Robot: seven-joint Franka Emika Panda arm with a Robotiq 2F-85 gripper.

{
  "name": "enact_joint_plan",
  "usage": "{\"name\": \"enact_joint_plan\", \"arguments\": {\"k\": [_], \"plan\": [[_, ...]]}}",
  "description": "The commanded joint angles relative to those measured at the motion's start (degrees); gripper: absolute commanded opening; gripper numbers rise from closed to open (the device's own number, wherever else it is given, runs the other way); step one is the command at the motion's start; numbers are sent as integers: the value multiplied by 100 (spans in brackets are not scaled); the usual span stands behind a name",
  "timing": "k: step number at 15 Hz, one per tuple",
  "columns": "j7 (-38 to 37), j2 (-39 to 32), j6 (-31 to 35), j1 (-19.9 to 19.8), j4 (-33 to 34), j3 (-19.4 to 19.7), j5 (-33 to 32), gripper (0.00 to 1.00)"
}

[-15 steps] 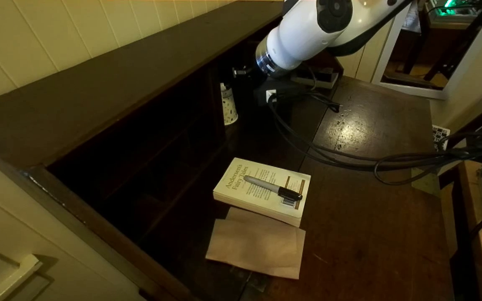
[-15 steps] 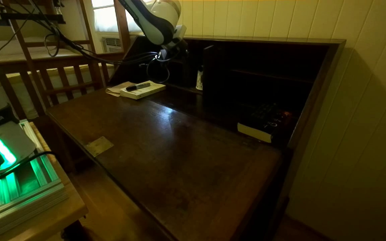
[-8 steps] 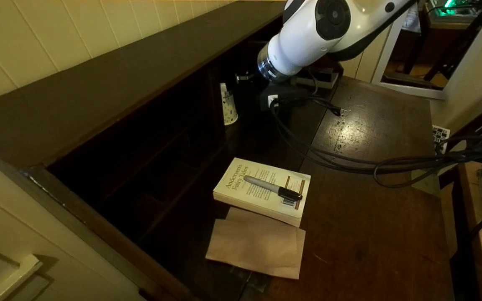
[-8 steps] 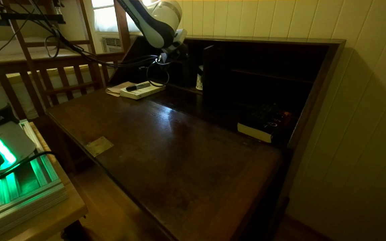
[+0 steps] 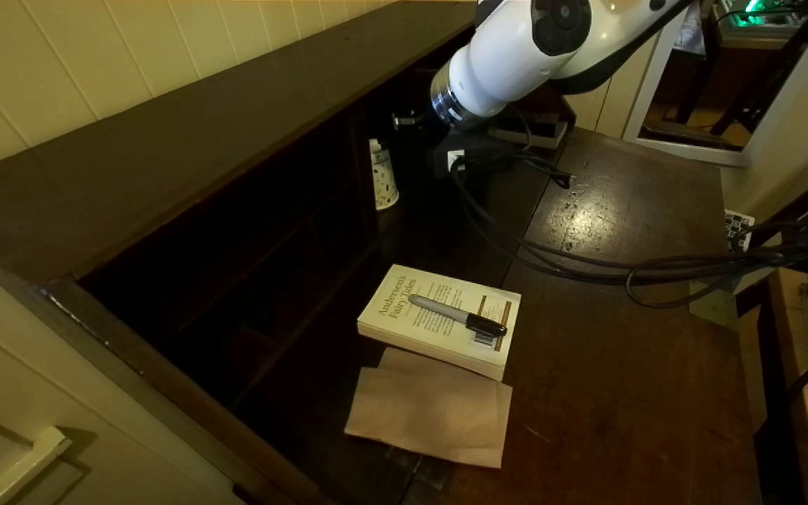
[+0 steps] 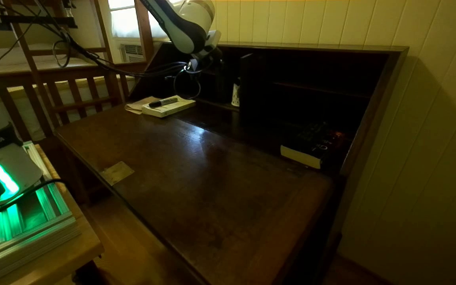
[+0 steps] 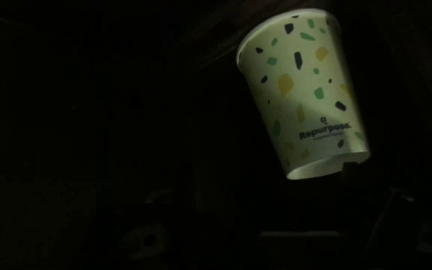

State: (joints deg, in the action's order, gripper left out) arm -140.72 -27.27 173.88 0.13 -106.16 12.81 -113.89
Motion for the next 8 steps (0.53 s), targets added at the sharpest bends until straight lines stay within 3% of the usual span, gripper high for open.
{"name": "enact_joint_plan", "arguments": {"k": [1,8], "plan": [[-91,58,23,-38,85,-31,-118,100],[-175,-58,47,-72,365,-90,-150,100]]}}
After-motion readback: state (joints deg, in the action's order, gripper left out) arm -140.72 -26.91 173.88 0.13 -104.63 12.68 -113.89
